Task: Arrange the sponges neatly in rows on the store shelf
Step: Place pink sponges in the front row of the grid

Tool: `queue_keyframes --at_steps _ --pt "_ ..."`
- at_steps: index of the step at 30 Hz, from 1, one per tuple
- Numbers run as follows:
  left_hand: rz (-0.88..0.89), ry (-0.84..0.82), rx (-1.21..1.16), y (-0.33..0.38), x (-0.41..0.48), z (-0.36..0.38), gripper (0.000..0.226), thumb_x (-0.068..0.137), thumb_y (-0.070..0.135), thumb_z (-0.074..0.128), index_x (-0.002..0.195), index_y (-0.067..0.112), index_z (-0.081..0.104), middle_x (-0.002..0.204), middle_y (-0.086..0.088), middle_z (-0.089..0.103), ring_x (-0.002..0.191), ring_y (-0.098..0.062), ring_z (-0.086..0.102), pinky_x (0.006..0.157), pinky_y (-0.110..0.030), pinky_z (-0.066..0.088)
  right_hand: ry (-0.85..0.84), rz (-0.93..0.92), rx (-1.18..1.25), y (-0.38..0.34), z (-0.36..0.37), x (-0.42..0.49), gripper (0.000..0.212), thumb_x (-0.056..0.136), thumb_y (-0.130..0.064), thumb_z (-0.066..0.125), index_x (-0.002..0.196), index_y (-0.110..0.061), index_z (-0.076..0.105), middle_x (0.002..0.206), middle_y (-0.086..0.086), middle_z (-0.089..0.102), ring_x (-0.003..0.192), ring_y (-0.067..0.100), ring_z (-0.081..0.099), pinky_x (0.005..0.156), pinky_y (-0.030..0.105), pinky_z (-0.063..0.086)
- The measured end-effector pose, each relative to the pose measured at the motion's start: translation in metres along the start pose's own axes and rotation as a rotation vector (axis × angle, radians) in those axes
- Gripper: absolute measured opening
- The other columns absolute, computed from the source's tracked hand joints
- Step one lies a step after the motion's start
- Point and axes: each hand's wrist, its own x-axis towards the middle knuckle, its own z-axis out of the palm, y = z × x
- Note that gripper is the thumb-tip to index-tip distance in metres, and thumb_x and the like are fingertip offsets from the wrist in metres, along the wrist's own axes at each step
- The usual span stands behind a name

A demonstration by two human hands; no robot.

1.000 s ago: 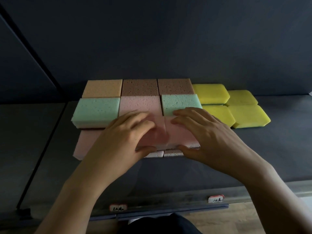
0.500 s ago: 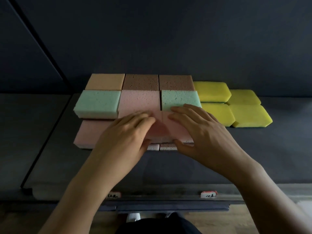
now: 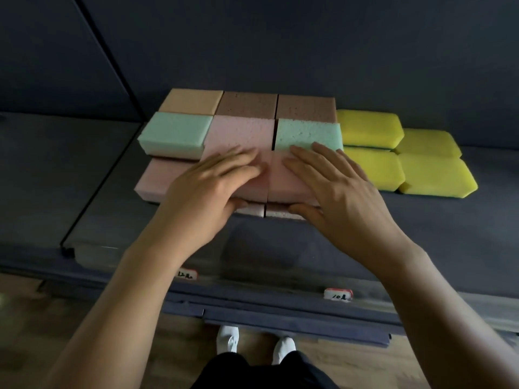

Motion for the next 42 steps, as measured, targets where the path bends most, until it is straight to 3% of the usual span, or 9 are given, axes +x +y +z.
queue_keyframes --at_steps 4,13,16,19,28,31,36,42 --pt "-0.014 0.015 0.029 0.004 0.003 0.0 0.067 0.071 0.003 0.079 0.133 0.017 0.056 0.149 0.002 0.045 0.139 -0.02 0.039 0.109 -0.037 0.032 0.001 0.003 0.011 0.001 -0.002 0.001 0.072 0.081 -0.039 0.076 0.144 -0.017 0.048 0.151 0.003 0.045 0.143 0.028 0.035 0.117 0.048 0.03" --pt "0.004 0.046 0.071 -0.01 -0.009 -0.005 0.077 0.076 0.027 0.077 0.145 0.021 0.043 0.154 -0.001 0.036 0.144 -0.022 0.029 0.116 -0.038 0.02 -0.029 0.037 -0.02 -0.011 -0.009 0.002 0.077 0.08 -0.04 0.077 0.146 -0.019 0.043 0.154 0.004 0.04 0.146 0.028 0.029 0.118 0.05 0.026" --pt "-0.023 0.059 0.06 -0.023 -0.02 -0.01 0.079 0.076 0.033 0.075 0.146 0.018 0.04 0.154 -0.003 0.036 0.142 -0.024 0.033 0.115 -0.043 0.026 0.005 0.046 -0.005 -0.028 -0.014 0.001 0.075 0.083 -0.043 0.074 0.147 -0.02 0.042 0.154 0.003 0.04 0.147 0.026 0.027 0.118 0.049 0.027" --pt "-0.018 0.055 0.044 -0.038 -0.027 -0.01 0.078 0.078 0.032 0.074 0.146 0.017 0.039 0.154 -0.003 0.034 0.142 -0.025 0.032 0.113 -0.049 0.034 0.022 0.053 -0.026 -0.046 -0.009 0.006 0.073 0.083 -0.041 0.075 0.145 -0.02 0.043 0.153 0.003 0.042 0.146 0.025 0.029 0.118 0.048 0.028" --pt "0.074 0.062 0.025 -0.056 -0.02 0.001 0.072 0.077 0.027 0.077 0.141 0.014 0.046 0.15 -0.009 0.039 0.139 -0.03 0.034 0.107 -0.047 0.037 0.03 0.2 -0.089 -0.068 0.013 0.015 0.077 0.073 -0.027 0.083 0.141 -0.021 0.048 0.149 0.002 0.045 0.139 0.027 0.038 0.113 0.043 0.033" --pt "0.088 0.054 -0.003 -0.056 -0.017 0.002 0.069 0.077 0.024 0.076 0.14 0.013 0.048 0.148 -0.01 0.04 0.139 -0.03 0.033 0.104 -0.047 0.044 0.044 0.205 -0.106 -0.066 0.014 0.016 0.074 0.075 -0.026 0.08 0.141 -0.022 0.047 0.149 -0.001 0.045 0.139 0.025 0.038 0.112 0.042 0.034" --pt "0.077 0.067 -0.004 -0.051 -0.019 0.003 0.071 0.077 0.023 0.077 0.141 0.013 0.046 0.149 -0.009 0.038 0.14 -0.03 0.033 0.105 -0.049 0.043 0.043 0.172 -0.109 -0.063 0.014 0.013 0.074 0.075 -0.029 0.081 0.141 -0.02 0.049 0.148 0.002 0.046 0.138 0.027 0.04 0.112 0.044 0.035" --pt "-0.096 0.101 -0.004 -0.058 -0.048 -0.003 0.082 0.076 0.033 0.076 0.145 0.012 0.037 0.152 -0.006 0.034 0.141 -0.026 0.032 0.109 -0.049 0.037 0.036 0.077 -0.053 -0.069 0.0 0.018 0.072 0.081 -0.039 0.076 0.143 -0.02 0.045 0.152 0.005 0.042 0.142 0.029 0.034 0.114 0.047 0.032"
